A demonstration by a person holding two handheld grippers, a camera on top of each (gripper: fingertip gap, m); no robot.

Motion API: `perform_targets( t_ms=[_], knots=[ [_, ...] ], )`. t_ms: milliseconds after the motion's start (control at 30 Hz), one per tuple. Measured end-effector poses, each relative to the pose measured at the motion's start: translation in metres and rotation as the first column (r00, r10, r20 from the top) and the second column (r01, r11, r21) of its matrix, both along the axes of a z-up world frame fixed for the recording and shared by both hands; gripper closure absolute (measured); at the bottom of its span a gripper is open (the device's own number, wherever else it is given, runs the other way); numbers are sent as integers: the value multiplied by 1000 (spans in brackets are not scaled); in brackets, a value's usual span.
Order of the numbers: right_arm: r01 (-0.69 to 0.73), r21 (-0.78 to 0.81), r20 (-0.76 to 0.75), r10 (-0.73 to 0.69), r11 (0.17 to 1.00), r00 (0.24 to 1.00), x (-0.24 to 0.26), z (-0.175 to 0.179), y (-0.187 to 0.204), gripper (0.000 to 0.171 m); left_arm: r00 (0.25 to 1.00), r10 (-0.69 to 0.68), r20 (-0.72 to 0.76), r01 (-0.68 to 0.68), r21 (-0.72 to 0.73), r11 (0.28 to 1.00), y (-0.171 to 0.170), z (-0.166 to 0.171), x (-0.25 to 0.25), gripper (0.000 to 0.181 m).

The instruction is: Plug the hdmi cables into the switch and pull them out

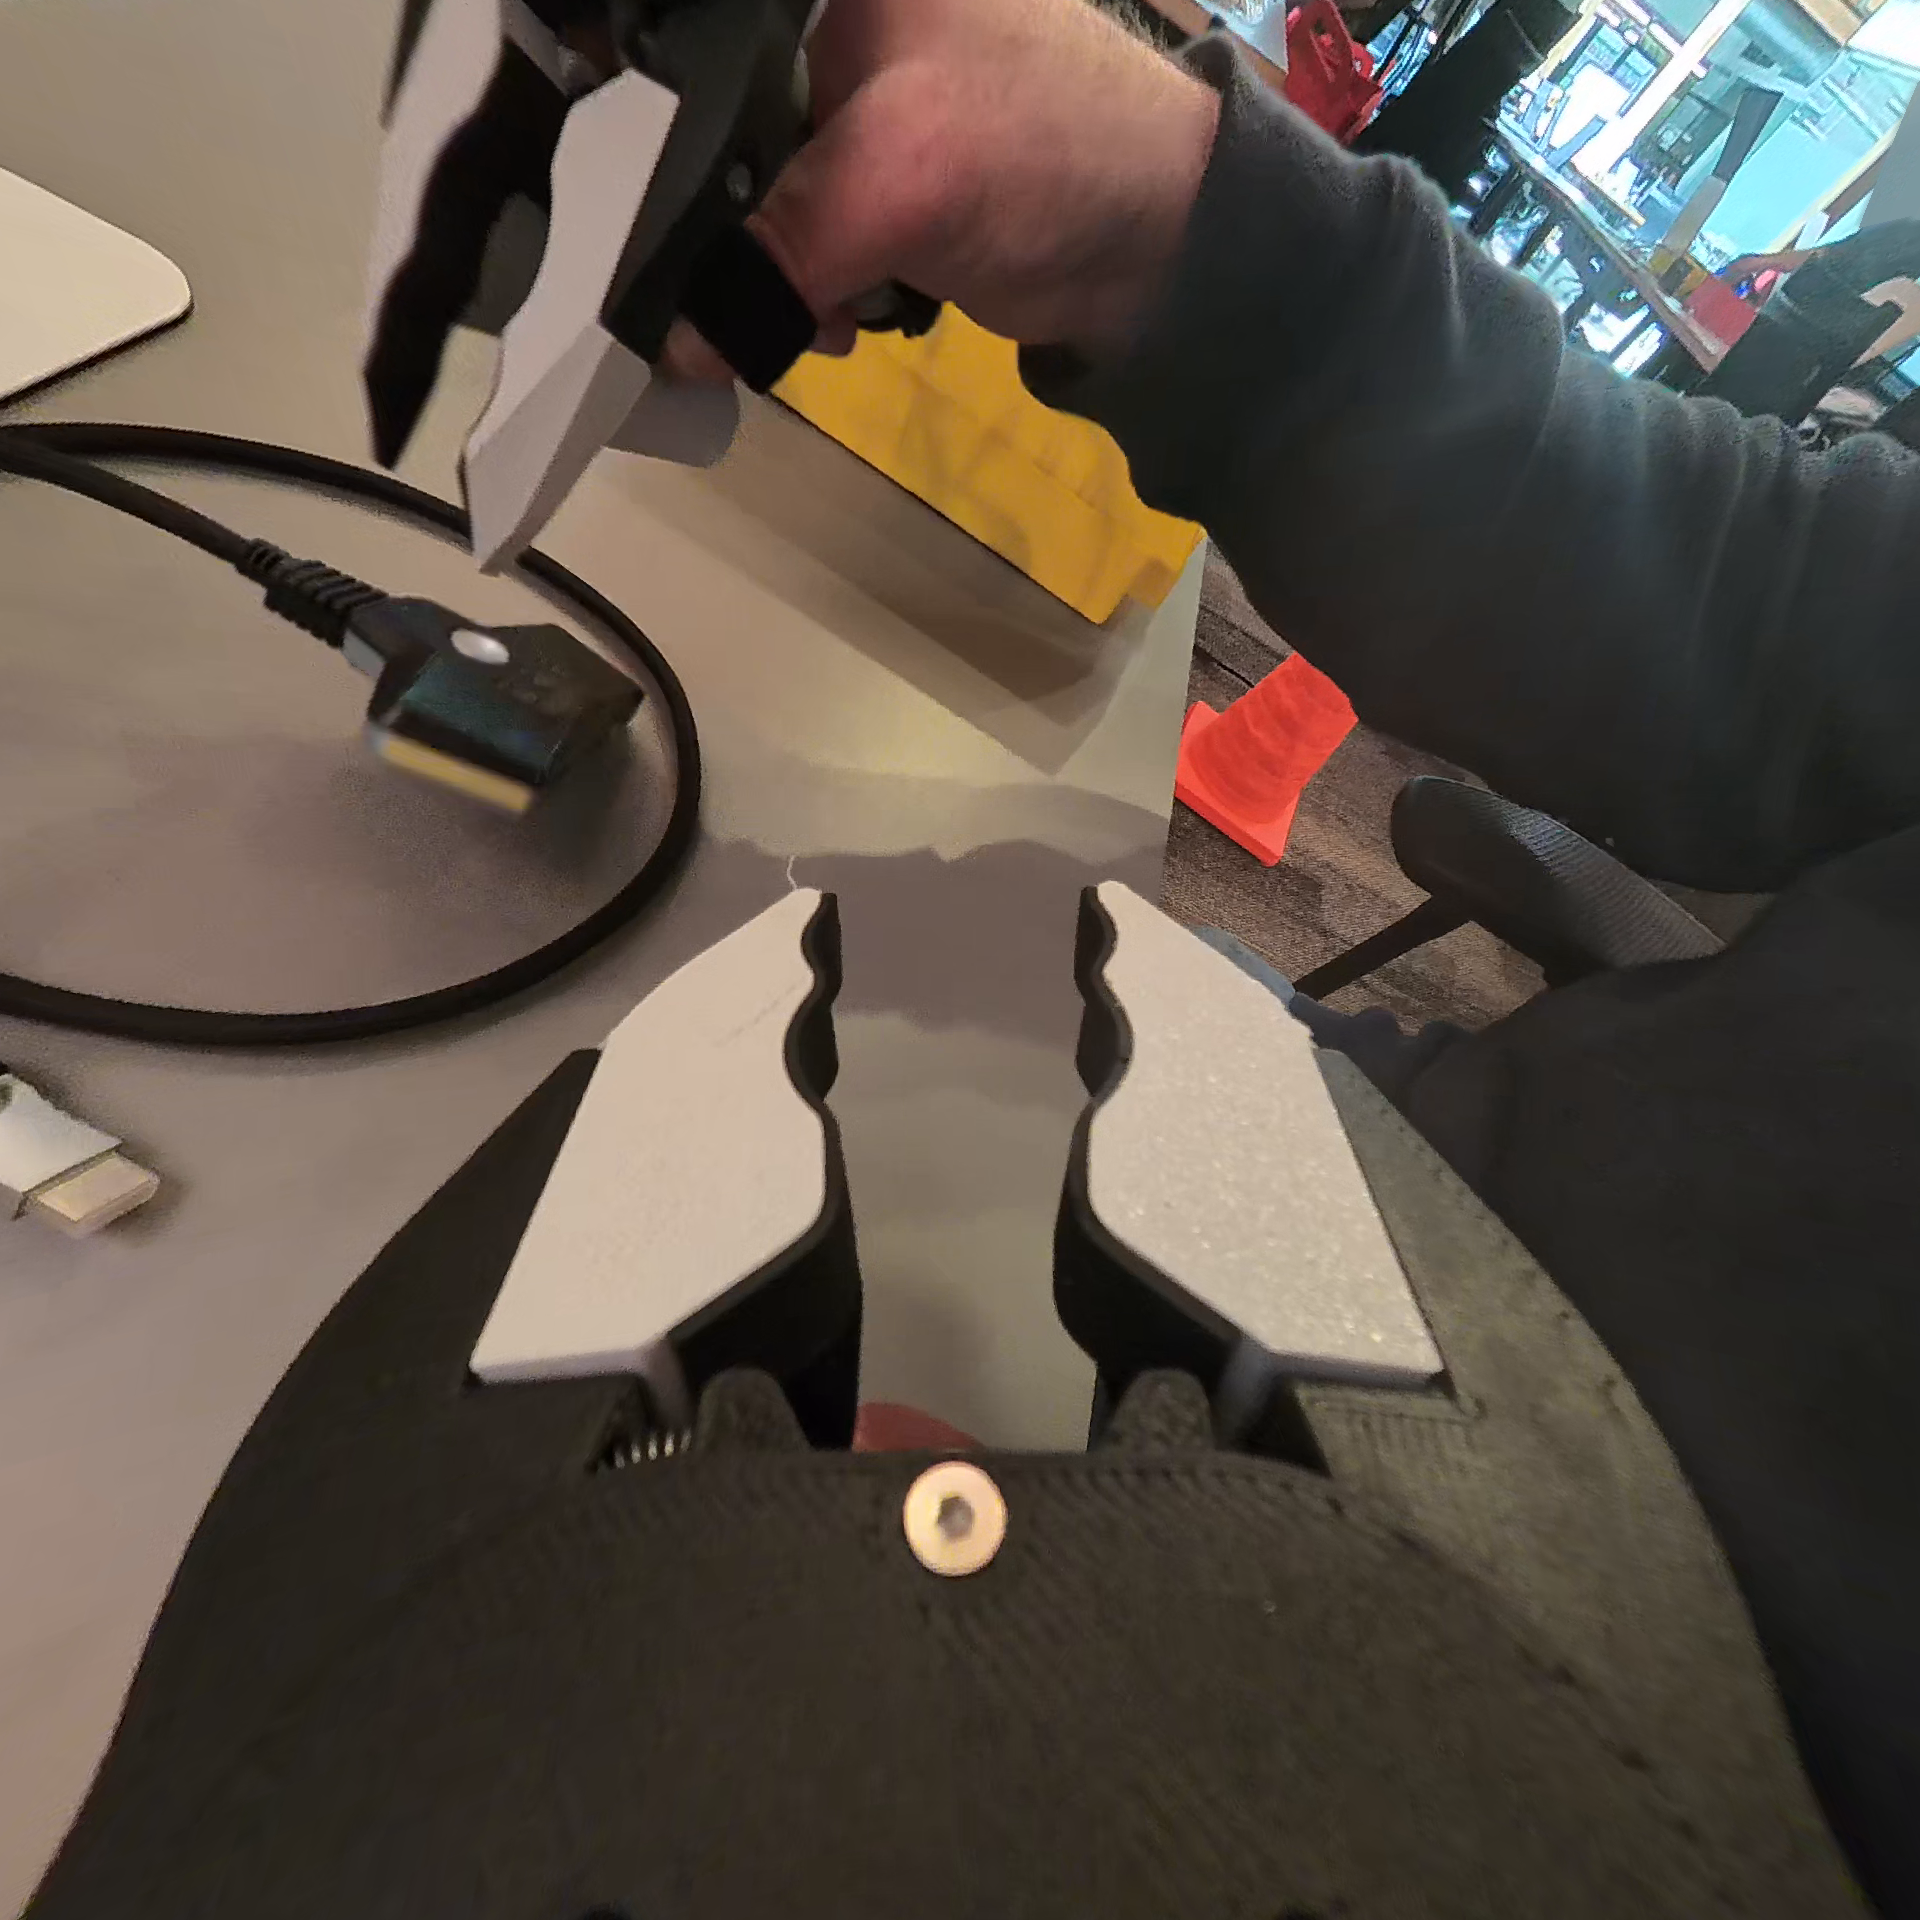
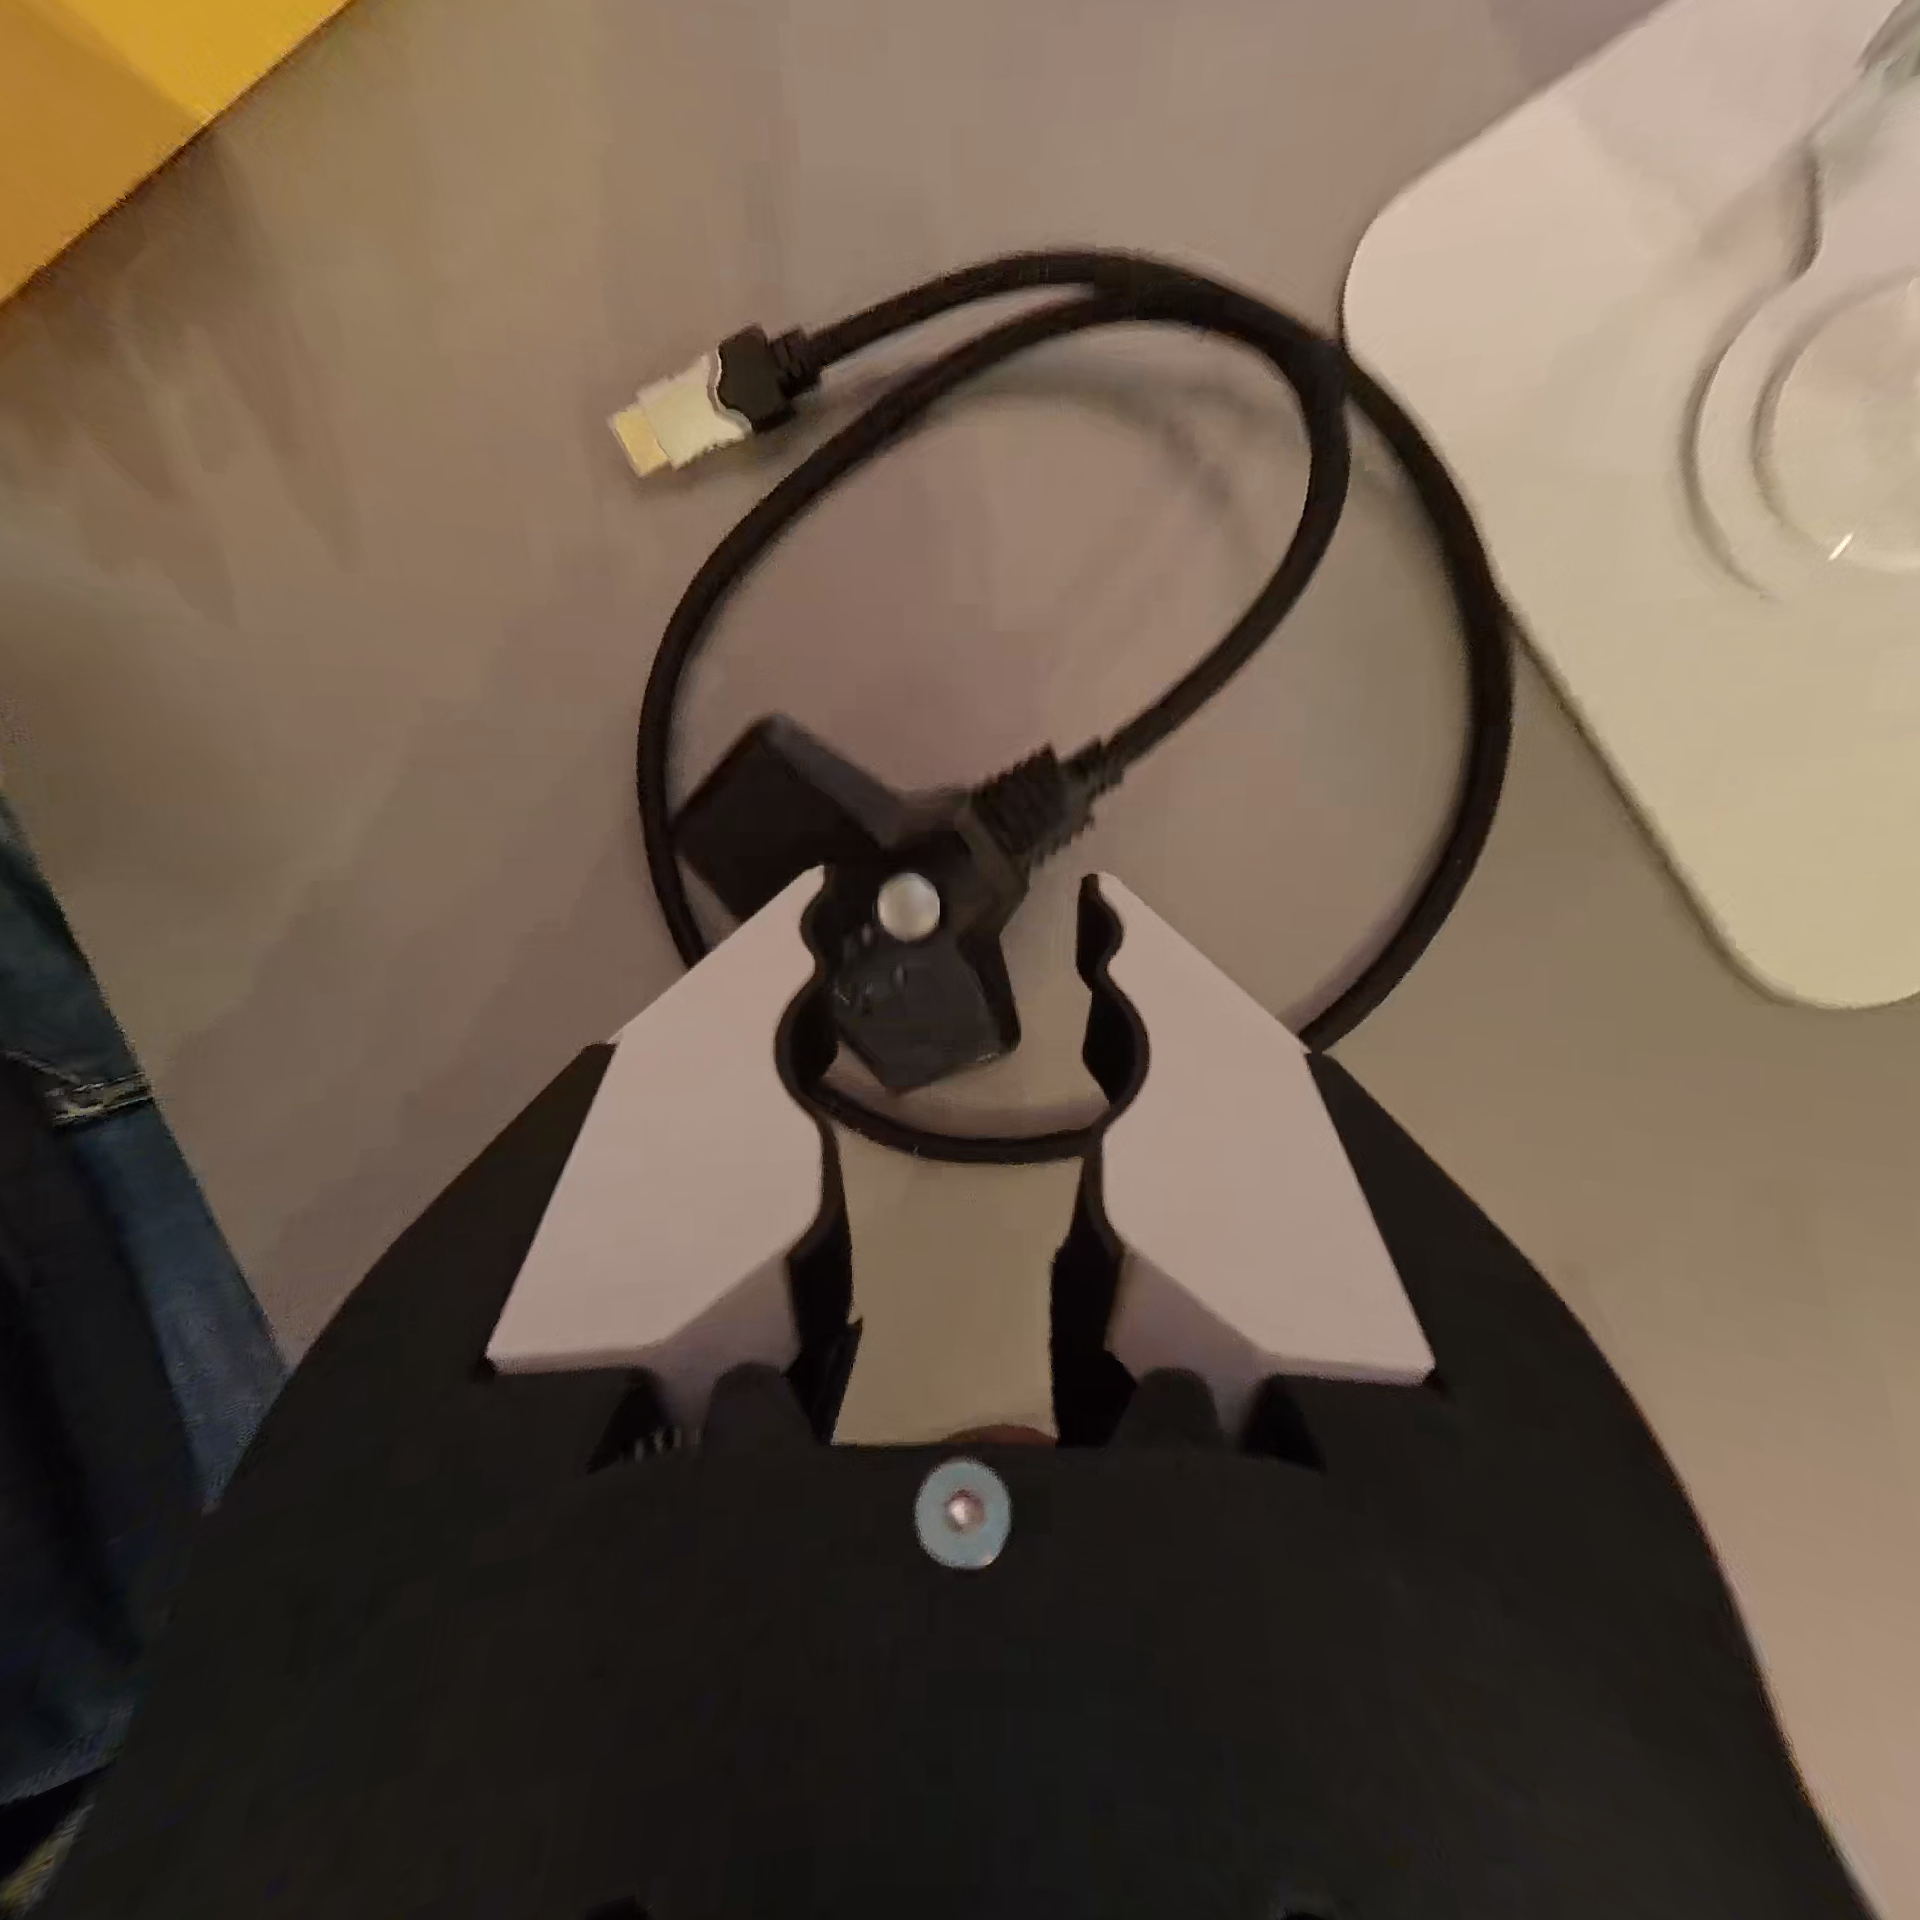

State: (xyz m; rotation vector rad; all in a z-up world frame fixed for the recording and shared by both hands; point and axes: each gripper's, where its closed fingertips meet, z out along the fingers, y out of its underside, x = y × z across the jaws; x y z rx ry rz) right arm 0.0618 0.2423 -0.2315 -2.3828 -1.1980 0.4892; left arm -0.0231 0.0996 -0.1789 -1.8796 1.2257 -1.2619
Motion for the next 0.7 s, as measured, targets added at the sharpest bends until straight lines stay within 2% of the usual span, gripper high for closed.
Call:
perform_targets(
  t_ms=[100,233,300,433,567,600,633,700],
  knots=[
    [-72,119,18,71,990,997,-21,15,20,117,1000,-3,4,3,-15,1000,0,-2,1,138],
    [-221,239,159,187,945,970,-47,16,52,105,1000,-7,3,7,-25,1000,-1,-5,3,138],
    [-313,261,268,243,913,932,-57,8,68,105,1000,-8,-5,8,-18,1000,-1,-7,3,138],
    [-481,238,502,317,844,805,-63,-24,100,109,1000,-5,-22,5,0,1000,1,-11,1,138],
    [-622,232,640,364,748,677,-76,-52,119,122,1000,-4,4,4,-19,1000,2,-10,2,138],
    [-652,229,671,368,723,644,-78,-57,122,132,1000,-5,7,5,-22,1000,2,-10,2,138],
    [-668,224,702,358,710,616,-79,-61,125,150,1000,-6,9,6,-24,1000,2,-10,2,138],
    [-685,226,741,334,693,583,-80,-64,130,158,1000,-7,11,8,-26,1000,3,-10,2,138]
  ],
)
